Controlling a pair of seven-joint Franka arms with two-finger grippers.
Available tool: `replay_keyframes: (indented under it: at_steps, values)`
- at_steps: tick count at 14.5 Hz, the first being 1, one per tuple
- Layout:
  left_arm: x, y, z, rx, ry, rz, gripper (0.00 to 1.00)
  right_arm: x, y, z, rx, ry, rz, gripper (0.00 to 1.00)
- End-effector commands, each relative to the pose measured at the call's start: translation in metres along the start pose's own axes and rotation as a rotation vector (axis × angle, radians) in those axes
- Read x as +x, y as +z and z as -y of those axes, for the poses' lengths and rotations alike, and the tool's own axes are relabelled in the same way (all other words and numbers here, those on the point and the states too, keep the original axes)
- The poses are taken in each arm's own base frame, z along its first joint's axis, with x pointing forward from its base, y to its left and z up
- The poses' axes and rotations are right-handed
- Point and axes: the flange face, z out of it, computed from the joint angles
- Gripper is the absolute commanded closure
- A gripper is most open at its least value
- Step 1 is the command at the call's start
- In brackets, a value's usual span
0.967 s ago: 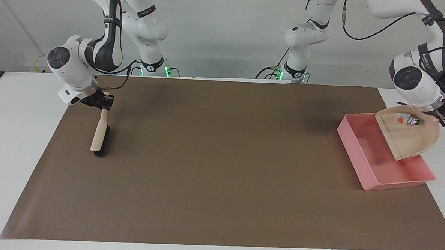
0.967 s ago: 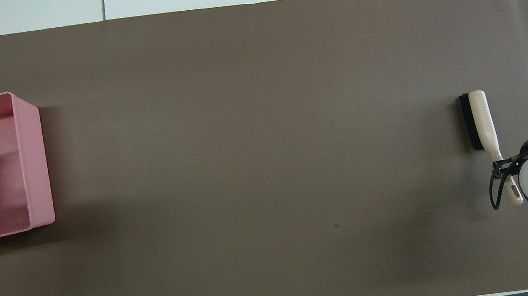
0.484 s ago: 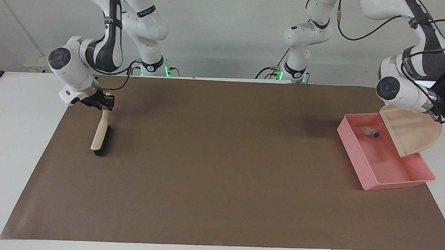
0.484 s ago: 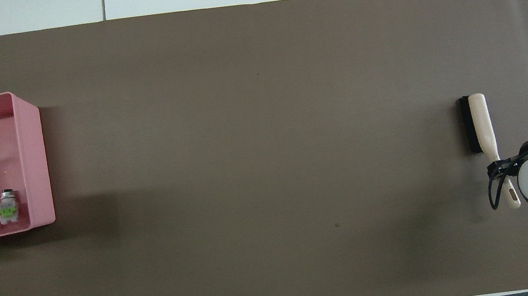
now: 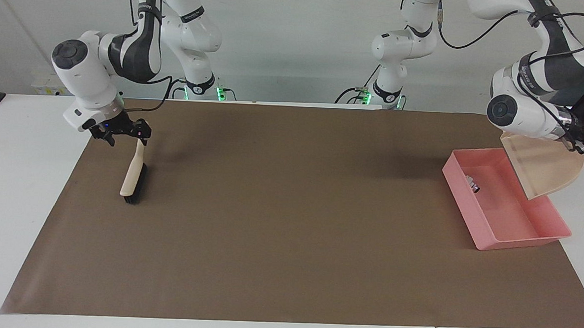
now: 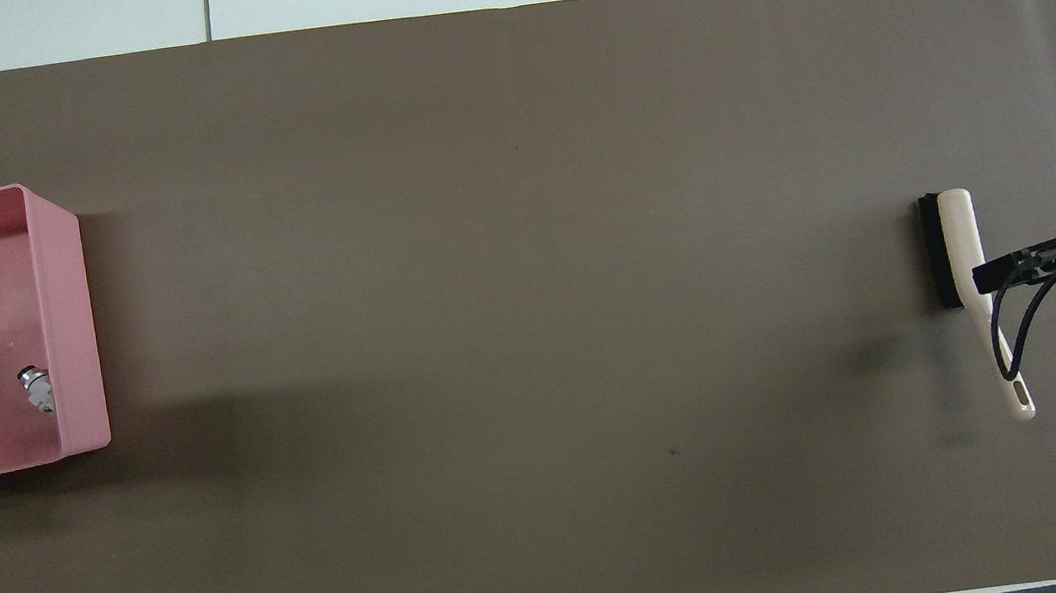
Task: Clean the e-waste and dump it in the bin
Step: 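Bring the dustpan back with the left gripper while the right gripper withdraws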
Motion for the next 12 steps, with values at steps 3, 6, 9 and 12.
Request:
replay_keyframes:
  at_steps: [3,6,9,12]
  values:
    - [-0.001,-0.057,-0.009,0.051,0.058,-0.175,1.0,0.013,-0.106,0.034,-0.02,0.192,-0.049,0.0]
    - [0.025,-0.092,-0.008,0.074,0.055,-0.341,1.0,0.023,-0.153,0.028,-0.014,0.231,-0.024,0.0]
    - [0.062,-0.127,-0.009,0.102,0.103,-0.43,1.0,0.022,-0.153,0.027,-0.01,0.237,-0.002,0.0]
    - [0.103,-0.163,-0.011,0.122,0.15,-0.538,1.0,0.021,-0.149,0.045,0.012,0.214,0.005,0.0]
